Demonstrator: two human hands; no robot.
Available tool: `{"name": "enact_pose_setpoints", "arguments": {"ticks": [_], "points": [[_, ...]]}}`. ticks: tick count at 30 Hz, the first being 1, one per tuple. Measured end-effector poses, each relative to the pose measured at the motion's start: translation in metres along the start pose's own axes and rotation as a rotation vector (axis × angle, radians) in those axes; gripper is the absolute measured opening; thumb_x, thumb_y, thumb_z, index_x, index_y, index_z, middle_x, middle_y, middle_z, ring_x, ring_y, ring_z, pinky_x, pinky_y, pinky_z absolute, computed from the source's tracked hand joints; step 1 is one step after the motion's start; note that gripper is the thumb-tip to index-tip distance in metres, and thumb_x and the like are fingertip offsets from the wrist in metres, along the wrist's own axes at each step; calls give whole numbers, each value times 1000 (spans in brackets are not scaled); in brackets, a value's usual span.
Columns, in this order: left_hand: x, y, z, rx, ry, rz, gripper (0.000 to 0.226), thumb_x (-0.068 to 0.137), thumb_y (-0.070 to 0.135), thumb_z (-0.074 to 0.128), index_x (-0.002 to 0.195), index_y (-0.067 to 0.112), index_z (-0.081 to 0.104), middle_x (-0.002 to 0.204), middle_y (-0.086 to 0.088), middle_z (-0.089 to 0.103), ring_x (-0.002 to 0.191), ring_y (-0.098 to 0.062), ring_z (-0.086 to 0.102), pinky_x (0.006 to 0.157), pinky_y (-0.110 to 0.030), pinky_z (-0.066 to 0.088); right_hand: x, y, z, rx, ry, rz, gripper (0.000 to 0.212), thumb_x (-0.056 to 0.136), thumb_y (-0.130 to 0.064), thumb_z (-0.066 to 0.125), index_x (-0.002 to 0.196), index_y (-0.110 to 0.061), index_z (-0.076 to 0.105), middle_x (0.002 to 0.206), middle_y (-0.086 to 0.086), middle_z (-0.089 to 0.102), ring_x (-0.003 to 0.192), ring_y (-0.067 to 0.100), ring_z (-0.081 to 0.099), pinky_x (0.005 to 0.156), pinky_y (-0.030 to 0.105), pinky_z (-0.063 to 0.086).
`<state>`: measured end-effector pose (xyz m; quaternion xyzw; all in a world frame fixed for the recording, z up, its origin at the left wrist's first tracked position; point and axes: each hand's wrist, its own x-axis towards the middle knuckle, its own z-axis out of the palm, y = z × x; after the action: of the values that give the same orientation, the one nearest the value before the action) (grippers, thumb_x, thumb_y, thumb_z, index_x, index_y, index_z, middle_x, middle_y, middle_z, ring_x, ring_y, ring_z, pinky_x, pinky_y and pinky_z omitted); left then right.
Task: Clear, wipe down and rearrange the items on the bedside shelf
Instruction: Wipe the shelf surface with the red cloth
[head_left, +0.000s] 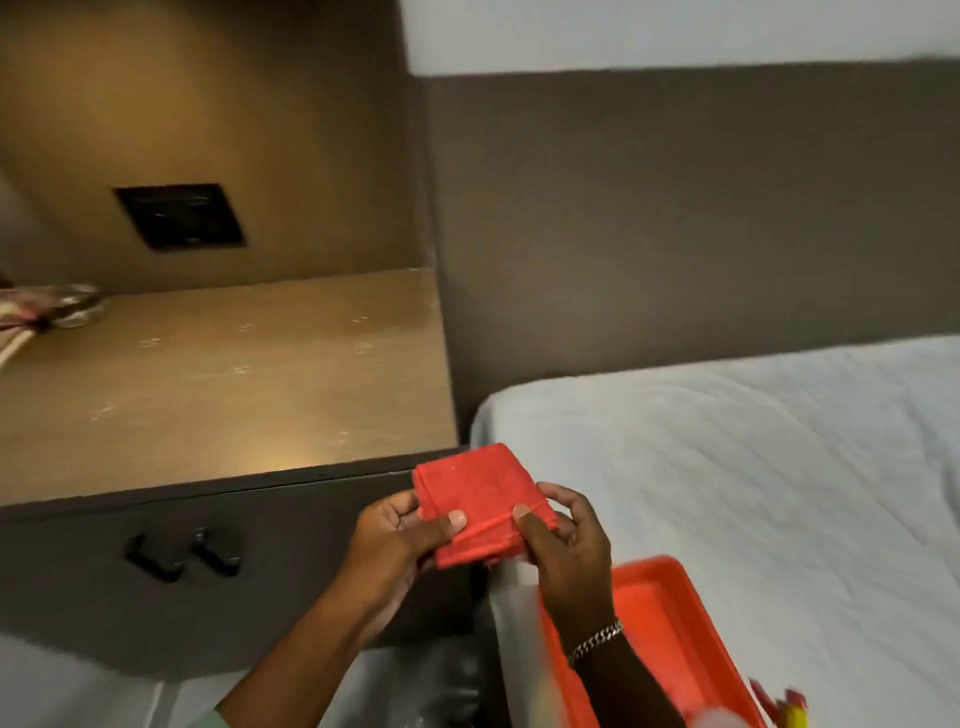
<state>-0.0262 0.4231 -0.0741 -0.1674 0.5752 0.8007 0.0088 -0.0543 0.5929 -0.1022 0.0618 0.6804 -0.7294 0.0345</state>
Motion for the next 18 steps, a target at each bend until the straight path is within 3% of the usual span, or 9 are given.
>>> {"name": "enact_pose_setpoints", "arguments": {"ticks": [3, 6, 9, 12, 14, 16, 18], "points": [[4, 38, -41, -2, 182, 209, 39, 65, 7, 78, 102, 4, 68, 97, -16, 76, 86, -28, 73, 75, -34, 61, 18, -33, 68, -15, -158, -73, 22, 83, -18, 71, 102, -25, 63, 91, 3, 75, 78, 15, 74, 59, 25, 58], [17, 68, -82, 136, 384, 347, 28, 74, -2, 75, 99, 7, 66, 96, -16, 74, 80, -23, 72, 76, -33, 60, 34, -50, 135, -190, -228, -158, 20, 82, -20, 70, 101, -20, 64, 90, 1, 72, 71, 12, 72, 56, 25, 56], [30, 85, -125, 440, 464, 393, 27, 77, 2, 74, 102, 2, 63, 92, -13, 69, 83, -25, 66, 80, -37, 56, 46, -48, 180, -650, -156, -356, 23, 81, -21, 67, 103, -14, 66, 99, 10, 70, 93, 28, 64, 79, 34, 52], [34, 92, -179, 693, 528, 574, 22, 85, 13, 68, 106, 12, 64, 94, -4, 69, 86, -17, 66, 75, -24, 55, 51, -37, 212, -856, -2, -529, 32, 80, -18, 58, 112, -17, 63, 124, 16, 55, 116, 34, 49, 97, 45, 45], [45, 98, -215, 878, 458, 604, 29, 91, 19, 59, 119, 14, 60, 114, -5, 66, 105, -17, 62, 88, -27, 51, 47, -32, 243, -946, -26, -494, 36, 85, -35, 49, 120, -32, 56, 145, 9, 42, 133, 31, 36, 108, 52, 31], [61, 102, -244, 1127, 286, 501, 40, 94, 26, 52, 133, 15, 50, 139, -7, 53, 130, -20, 46, 107, -32, 38, 41, -20, 265, -1162, -169, -433, 43, 87, -54, 34, 126, -42, 46, 153, -1, 32, 142, 29, 22, 112, 58, 13], [74, 105, -266, 1218, 183, 458, 49, 95, 31, 50, 141, 18, 40, 150, -5, 40, 140, -19, 33, 115, -33, 27, 42, -7, 259, -1303, -205, -491, 51, 87, -61, 24, 133, -46, 38, 156, -7, 28, 145, 26, 19, 113, 57, 11]]}}
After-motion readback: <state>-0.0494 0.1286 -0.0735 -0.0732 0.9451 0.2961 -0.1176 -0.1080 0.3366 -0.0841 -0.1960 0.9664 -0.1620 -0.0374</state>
